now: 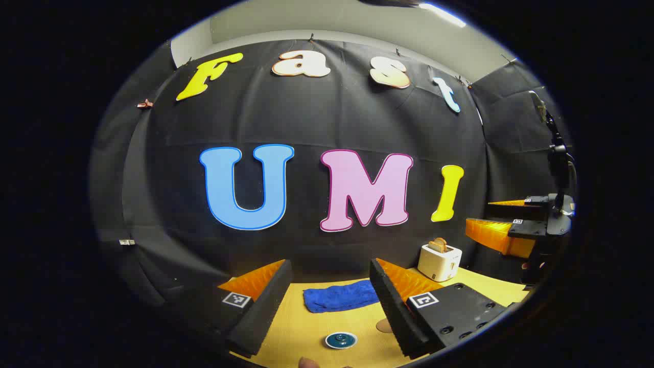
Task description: Open the teacup lid with one hand, grasp the water bottle and pour water into the teacup with the other hand; after pouring, place the water bottle on the coaster and then close the teacup lid.
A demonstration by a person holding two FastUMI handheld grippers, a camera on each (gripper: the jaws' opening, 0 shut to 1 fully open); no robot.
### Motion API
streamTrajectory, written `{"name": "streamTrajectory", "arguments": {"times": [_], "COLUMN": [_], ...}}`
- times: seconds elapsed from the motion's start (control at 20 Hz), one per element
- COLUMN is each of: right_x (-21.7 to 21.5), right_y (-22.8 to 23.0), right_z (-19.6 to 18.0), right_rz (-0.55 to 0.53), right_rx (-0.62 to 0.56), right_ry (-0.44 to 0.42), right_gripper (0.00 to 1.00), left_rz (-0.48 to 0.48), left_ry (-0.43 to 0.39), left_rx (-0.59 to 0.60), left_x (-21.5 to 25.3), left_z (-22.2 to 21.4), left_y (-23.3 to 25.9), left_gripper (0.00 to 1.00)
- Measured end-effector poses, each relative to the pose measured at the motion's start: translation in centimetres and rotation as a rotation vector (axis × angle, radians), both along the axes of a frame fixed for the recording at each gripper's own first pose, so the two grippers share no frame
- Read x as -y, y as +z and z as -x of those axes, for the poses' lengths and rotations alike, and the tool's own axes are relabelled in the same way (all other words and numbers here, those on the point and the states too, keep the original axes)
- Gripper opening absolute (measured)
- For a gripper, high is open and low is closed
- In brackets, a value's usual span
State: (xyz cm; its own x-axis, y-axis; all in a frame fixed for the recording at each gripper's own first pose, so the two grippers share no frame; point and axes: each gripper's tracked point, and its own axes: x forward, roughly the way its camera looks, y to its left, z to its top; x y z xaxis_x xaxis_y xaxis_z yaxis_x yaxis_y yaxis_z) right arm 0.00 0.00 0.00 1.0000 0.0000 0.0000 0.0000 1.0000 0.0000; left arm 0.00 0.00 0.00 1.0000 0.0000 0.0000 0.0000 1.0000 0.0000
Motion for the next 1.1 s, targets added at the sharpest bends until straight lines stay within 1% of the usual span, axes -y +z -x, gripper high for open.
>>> {"name": "streamTrajectory", "arguments": {"times": [0.2,0.25,0.3,0.8,0.95,1.1], "right_x": [0.3,0.3,0.4,0.4,0.1,-0.6], "right_y": [-0.2,-0.3,-0.5,-1.3,-3.3,-7.4], "right_z": [-0.1,-0.2,-0.4,-1.1,-1.1,-1.1], "right_rz": [-0.002,-0.005,-0.008,-0.029,-0.049,-0.041], "right_rx": [-0.001,-0.004,-0.006,-0.018,-0.034,-0.083], "right_ry": [-0.005,-0.007,-0.008,-0.01,-0.003,0.013], "right_gripper": [0.96,0.98,0.96,0.96,0.98,0.98], "left_rz": [-0.008,-0.007,-0.006,0.019,0.032,-0.033], "left_ry": [-0.006,-0.004,-0.003,-0.013,-0.02,-0.05], "left_rx": [0.001,0.0,-0.002,-0.014,-0.026,-0.069], "left_x": [0.2,0.2,0.2,0.6,0.8,2.0], "left_z": [-0.4,-0.5,-0.6,-1.3,-1.6,-2.3], "left_y": [0.1,0.0,0.0,-0.7,-2.4,-6.4], "left_gripper": [0.96,0.96,0.96,0.96,0.96,0.96]}}
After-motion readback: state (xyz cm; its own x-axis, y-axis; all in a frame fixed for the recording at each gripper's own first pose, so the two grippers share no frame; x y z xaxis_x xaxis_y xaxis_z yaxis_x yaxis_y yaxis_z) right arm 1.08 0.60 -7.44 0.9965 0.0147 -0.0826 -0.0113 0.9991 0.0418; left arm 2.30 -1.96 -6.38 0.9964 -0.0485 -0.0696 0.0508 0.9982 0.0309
